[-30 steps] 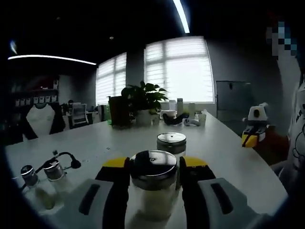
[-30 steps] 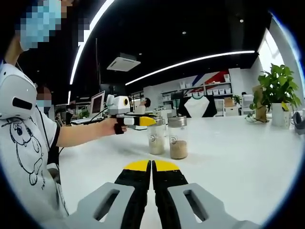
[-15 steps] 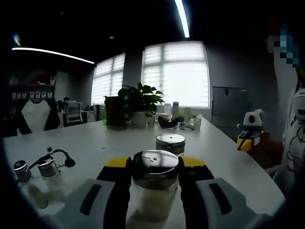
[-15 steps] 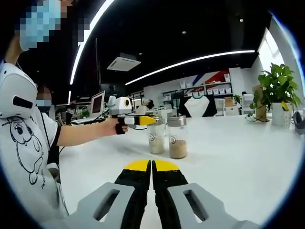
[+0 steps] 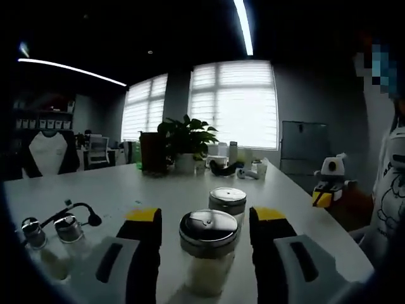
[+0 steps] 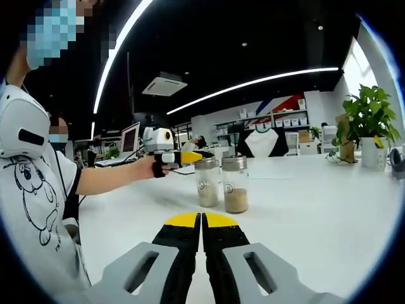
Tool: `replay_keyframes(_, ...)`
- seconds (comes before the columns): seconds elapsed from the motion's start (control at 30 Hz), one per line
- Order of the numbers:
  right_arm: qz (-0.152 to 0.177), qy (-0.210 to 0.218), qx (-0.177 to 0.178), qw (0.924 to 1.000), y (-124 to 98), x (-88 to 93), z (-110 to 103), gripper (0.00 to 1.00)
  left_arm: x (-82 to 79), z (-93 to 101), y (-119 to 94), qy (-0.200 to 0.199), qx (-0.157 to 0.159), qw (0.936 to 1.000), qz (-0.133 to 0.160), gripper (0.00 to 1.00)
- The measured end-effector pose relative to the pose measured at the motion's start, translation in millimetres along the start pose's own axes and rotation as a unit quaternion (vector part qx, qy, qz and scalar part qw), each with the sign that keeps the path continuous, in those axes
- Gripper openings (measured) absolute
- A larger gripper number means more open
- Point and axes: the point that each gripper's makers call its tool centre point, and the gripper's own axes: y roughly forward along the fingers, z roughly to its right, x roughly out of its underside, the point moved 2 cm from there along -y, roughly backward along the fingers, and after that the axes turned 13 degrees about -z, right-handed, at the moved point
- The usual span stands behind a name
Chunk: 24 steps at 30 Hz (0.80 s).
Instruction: Rotate the seasoning bottle until the label or dispensing opening points toward the visible target arrow and the bottle remains upright within the marked orientation range
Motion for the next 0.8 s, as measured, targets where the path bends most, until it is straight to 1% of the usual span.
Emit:
replay_keyframes(0.1, 0.002, 0.0, -0.004, 1.0, 1.8, -0.3, -3.0, 0.0, -4.1, 5.6, -13.0, 0.0, -0.013, 0.9999, 0.005, 0.58)
replay_keyframes(0.17, 0.003, -0.001, -0.006, 1.0, 3.5, -1.1, -6.0, 0.0, -3.6, 7.4, -20.5, 0.002, -0.029, 0.9996, 0.004, 0.58)
replay_keyframes(0.27, 0.004, -0.003, -0.009, 1.0, 5.3, -2.8, -9.2, 0.0, -2.7, 10.3, -27.7, 0.009, -0.043, 0.9991, -0.001, 0.58)
replay_keyframes(0.3, 0.004, -0.004, -0.01, 0.9999, 5.6, -4.1, -11.2, 0.0, -3.6, 11.6, -32.3, 0.009, -0.055, 0.9984, -0.002, 0.58)
replay_keyframes(0.37, 0.006, -0.007, -0.011, 0.9999, 5.3, -6.1, -14.3, 0.0, -7.1, 18.3, -40.2, 0.013, -0.064, 0.9979, 0.0, 0.58)
replay_keyframes(0.5, 0.008, -0.011, -0.011, 0.9998, 5.6, -8.3, -17.6, 0.0, -14.0, 27.5, -57.6, 0.004, -0.077, 0.997, 0.012, 0.57)
replay_keyframes(0.53, 0.008, -0.012, -0.012, 0.9998, 5.8, -8.6, -18.1, 0.0, -15.6, 29.4, -62.3, 0.001, -0.08, 0.9967, 0.016, 0.57)
replay_keyframes(0.57, 0.008, -0.013, -0.012, 0.9998, 6.4, -9.5, -19.7, 0.0, -19.0, 32.4, -69.0, -0.001, -0.081, 0.9964, 0.027, 0.57)
replay_keyframes(0.67, 0.01, -0.016, -0.015, 0.9997, 8.2, -12.0, -23.9, 0.0, -24.3, 38.2, -84.2, -0.013, -0.087, 0.9953, 0.041, 0.57)
replay_keyframes(0.73, 0.008, -0.021, -0.015, 0.9996, 9.5, -13.3, -26.5, 0.0, -26.7, 42.3, -96.3, -0.021, -0.093, 0.9945, 0.045, 0.57)
replay_keyframes(0.8, 0.01, -0.023, -0.017, 0.9996, 9.8, -14.9, -28.0, 0.0, -26.5, 45.0, -103.4, -0.022, -0.098, 0.9941, 0.042, 0.56)
